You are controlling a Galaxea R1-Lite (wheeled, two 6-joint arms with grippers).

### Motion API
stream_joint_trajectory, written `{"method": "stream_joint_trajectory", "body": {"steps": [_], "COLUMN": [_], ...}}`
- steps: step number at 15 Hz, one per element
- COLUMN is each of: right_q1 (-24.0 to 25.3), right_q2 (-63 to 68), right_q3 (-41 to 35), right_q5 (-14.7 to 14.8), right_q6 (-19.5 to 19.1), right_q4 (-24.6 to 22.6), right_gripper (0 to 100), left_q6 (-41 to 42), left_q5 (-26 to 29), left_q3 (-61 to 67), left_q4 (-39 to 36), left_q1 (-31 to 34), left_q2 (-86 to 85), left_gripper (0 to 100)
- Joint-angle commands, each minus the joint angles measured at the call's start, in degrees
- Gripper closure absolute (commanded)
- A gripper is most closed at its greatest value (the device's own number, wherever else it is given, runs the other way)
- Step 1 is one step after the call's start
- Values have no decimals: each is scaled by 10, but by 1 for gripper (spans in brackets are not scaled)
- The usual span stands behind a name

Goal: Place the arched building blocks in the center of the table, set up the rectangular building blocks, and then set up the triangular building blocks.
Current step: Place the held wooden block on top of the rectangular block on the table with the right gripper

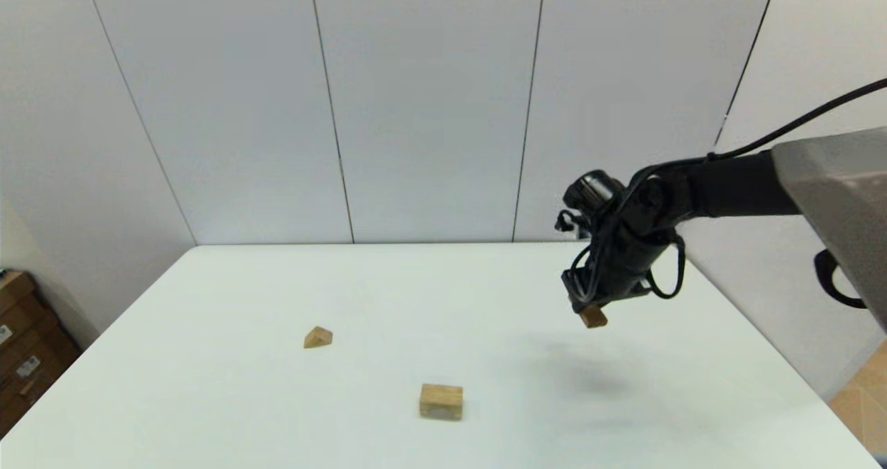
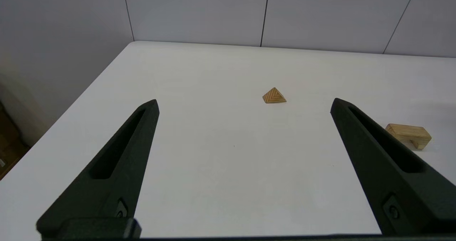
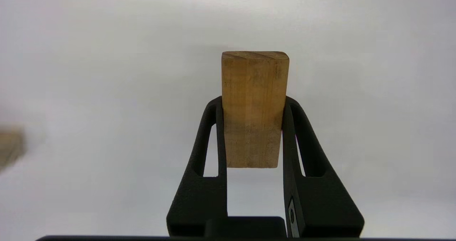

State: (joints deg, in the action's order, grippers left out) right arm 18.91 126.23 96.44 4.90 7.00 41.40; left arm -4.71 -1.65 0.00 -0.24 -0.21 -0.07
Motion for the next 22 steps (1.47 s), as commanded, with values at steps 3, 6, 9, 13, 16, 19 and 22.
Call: {"method": "stream_joint_trajectory", "body": {"steps": [3,6,9,13,16,19,22], "right_q1": [27,37,68,102,133,156,174], "right_q2": [-140,-171,-179,-156,-132,-93,-41], "right_q3": [-3,-12,-11,-9,-2,39,94], "right_q5": [-5,-60,-121,-154,-154,-153,-149], "right_q6": [-179,-291,-366,-500,-531,-534,-534], "right_q4": [55,80,130,181,183,183,183], "right_gripper": [100,100,100,100,100,100,100], "left_q6": [0,0,0,0,0,-1,0], "left_q5": [0,0,0,-1,0,0,-1], "left_q3": [0,0,0,0,0,0,0], "left_q4": [0,0,0,0,0,0,0], "left_q1": [0,-1,0,0,0,0,0], "left_q2": [1,1,1,1,1,1,1], "left_gripper": [0,0,0,0,0,0,0]}}
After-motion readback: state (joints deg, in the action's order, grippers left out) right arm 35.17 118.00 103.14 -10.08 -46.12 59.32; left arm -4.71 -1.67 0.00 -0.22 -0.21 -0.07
